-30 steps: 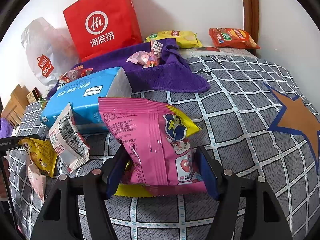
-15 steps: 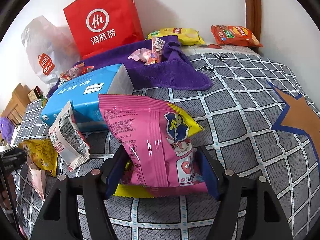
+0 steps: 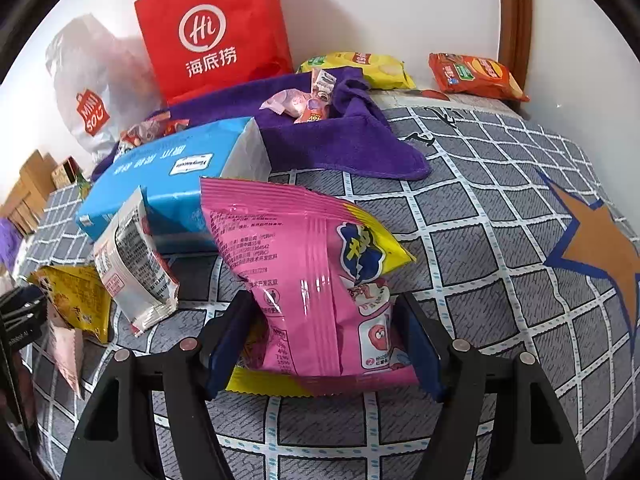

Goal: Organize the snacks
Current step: 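Lift the pink chips bag with the right tool while the left tool grasps the blue snack packet, then carry the pink bag and blue packet with both tools over the purple towel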

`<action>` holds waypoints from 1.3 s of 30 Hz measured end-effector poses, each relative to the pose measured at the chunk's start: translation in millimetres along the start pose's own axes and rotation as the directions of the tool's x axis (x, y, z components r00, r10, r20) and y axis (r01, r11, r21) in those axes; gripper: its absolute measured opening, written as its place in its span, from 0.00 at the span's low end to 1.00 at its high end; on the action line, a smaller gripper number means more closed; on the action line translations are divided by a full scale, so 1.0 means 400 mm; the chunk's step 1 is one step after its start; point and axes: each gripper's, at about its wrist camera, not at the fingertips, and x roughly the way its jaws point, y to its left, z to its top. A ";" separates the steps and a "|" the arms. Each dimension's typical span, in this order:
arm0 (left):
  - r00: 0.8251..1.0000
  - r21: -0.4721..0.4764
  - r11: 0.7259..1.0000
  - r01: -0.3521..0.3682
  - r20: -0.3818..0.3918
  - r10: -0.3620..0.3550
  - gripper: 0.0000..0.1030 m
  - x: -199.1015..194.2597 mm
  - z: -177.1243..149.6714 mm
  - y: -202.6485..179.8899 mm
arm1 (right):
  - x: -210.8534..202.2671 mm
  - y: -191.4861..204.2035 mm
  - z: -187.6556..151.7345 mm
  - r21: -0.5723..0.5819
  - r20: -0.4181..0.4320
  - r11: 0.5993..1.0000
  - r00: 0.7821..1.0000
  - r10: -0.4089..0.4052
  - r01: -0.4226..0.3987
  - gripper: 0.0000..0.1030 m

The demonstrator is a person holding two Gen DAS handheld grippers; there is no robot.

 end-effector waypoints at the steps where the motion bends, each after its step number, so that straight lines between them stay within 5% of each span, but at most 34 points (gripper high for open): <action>1: 1.000 -0.002 1.000 0.003 0.000 -0.003 0.53 0.000 0.000 -0.001 | 0.000 0.001 0.000 -0.002 -0.001 1.000 1.000 -0.002 0.002 0.70; 10: 0.998 -0.039 0.997 0.061 -0.006 -0.062 0.39 -0.019 0.005 0.017 | -0.010 0.015 -0.002 -0.034 0.012 0.999 1.000 -0.023 0.024 0.64; 26: 0.983 -0.016 0.982 0.186 0.012 -0.185 0.38 -0.141 0.092 -0.014 | -0.146 0.052 0.010 -0.037 0.041 0.999 0.999 0.001 0.001 0.56; 39: 0.973 0.012 0.976 0.218 0.070 -0.219 0.38 -0.186 0.248 -0.060 | -0.199 0.108 0.170 -0.073 0.132 0.995 0.988 0.079 -0.070 0.53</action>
